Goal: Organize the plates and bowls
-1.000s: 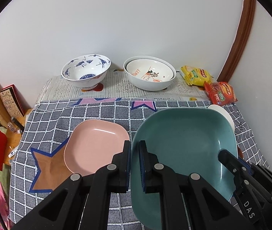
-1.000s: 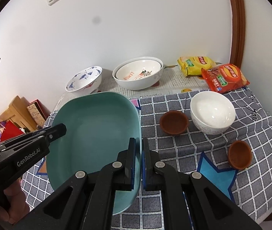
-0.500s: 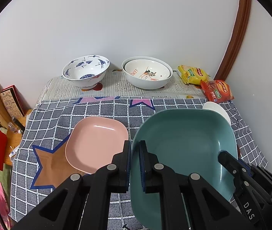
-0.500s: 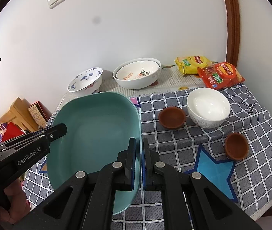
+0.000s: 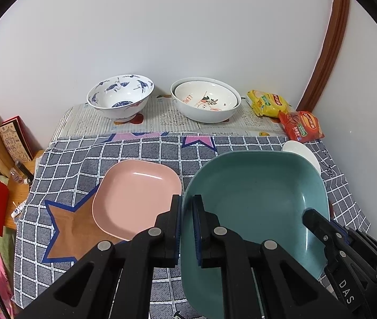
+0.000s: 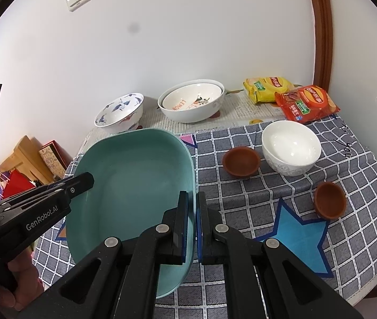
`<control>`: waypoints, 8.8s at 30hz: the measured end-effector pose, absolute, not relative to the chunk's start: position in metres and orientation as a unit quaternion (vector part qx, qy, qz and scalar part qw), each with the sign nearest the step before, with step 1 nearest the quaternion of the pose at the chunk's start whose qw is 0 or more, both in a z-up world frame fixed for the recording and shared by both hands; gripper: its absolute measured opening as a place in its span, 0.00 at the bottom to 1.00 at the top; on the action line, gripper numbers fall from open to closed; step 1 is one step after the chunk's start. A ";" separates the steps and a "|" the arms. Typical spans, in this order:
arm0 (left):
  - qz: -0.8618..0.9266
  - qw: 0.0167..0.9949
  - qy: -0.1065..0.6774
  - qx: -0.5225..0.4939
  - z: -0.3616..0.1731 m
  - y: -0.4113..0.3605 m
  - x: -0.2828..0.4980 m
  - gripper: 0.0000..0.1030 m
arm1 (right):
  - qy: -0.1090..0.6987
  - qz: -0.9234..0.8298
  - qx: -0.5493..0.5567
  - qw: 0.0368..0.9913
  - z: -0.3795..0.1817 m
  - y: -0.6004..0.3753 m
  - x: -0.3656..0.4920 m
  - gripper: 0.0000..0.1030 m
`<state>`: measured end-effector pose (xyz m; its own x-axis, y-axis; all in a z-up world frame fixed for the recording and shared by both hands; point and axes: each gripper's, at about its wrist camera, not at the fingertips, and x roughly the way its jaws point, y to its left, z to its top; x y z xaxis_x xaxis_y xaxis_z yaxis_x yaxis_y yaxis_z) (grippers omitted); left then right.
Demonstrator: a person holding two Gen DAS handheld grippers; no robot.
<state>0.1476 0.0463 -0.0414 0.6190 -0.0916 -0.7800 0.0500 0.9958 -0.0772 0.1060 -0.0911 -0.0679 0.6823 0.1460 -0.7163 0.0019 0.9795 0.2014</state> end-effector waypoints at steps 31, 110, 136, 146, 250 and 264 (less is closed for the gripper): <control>-0.026 0.887 0.457 -0.058 -0.069 0.095 0.163 0.08 | 0.420 0.050 0.069 0.904 -0.089 -0.051 0.127 0.05; 0.015 0.866 0.494 -0.071 -0.143 0.183 0.258 0.11 | 0.478 0.117 -0.026 0.870 -0.175 0.051 0.218 0.15; 0.018 0.871 0.487 -0.064 -0.134 0.174 0.251 0.16 | 0.481 0.119 -0.001 0.869 -0.168 0.044 0.206 0.16; 0.005 0.879 0.475 -0.051 -0.133 0.167 0.260 0.45 | 0.483 0.139 0.003 0.865 -0.168 0.047 0.212 0.32; -0.119 0.837 0.534 0.015 -0.179 -0.111 0.294 0.09 | 0.470 -0.067 0.125 0.871 -0.189 -0.320 0.158 0.09; -0.103 0.848 0.520 0.016 -0.158 -0.073 0.287 0.07 | 0.440 -0.078 0.161 0.880 -0.151 -0.314 0.151 0.09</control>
